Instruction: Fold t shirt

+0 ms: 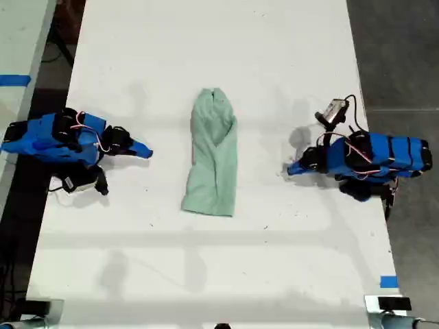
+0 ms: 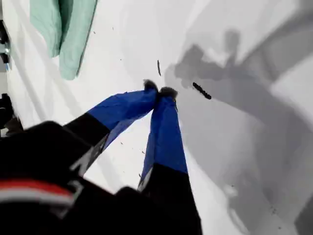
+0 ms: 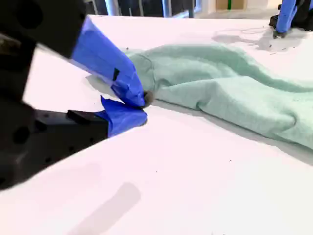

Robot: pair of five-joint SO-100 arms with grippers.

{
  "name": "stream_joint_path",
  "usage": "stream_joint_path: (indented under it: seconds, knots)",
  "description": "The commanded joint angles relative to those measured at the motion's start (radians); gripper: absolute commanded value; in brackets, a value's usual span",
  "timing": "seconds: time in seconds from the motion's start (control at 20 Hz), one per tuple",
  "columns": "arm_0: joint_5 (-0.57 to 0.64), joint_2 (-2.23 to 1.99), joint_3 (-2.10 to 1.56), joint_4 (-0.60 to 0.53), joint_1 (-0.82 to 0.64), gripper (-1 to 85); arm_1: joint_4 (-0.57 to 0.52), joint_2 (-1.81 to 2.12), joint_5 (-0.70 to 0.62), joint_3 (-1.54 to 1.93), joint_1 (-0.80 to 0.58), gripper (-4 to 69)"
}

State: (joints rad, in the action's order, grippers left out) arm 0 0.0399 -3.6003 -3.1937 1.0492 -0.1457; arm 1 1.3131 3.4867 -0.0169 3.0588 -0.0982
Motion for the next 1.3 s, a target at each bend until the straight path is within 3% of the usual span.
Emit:
stream_joint_path:
  seconds: [0.0, 0.15, 0.5, 0.6, 0.7, 0.8, 0.9, 1.0, 1.25]
  knots:
    - [-0.041, -0.008, -0.005, 0.011, -0.017, -0.1, 0.003, 0.015, 0.169, 0.055, -0.017, 1.5]
    - [-0.041, -0.008, -0.009, -0.003, 0.009, -0.2, 0.002, 0.015, 0.179, 0.055, -0.014, 1.5]
    - [-0.167, 0.003, 0.032, -0.012, 0.048, -0.2, 0.021, -0.006, 0.241, -0.002, 0.012, 1.6]
    - [-0.239, 0.109, 0.120, -0.049, 0.104, -0.2, 0.003, -0.229, 0.268, -0.189, 0.044, 1.6]
    - [-0.311, 0.420, 0.284, -0.149, 0.198, -0.1, -0.032, -0.692, 0.270, -0.529, 0.117, 1.6]
    - [-0.313, 0.893, 0.588, -0.196, 0.285, 14.1, -0.035, -1.132, 0.241, -0.907, 0.193, 3.4]
    - [-0.232, 1.373, 0.988, -0.107, 0.328, 20.3, -0.025, -1.460, 0.218, -1.210, 0.245, 13.0]
    - [-0.169, 1.723, 1.302, -0.032, 0.344, 24.9, -0.025, -1.707, 0.186, -1.445, 0.278, 17.1]
    - [-0.149, 2.164, 1.660, 0.041, 0.325, 25.0, 0.038, -2.111, 0.112, -1.878, 0.295, 18.3]
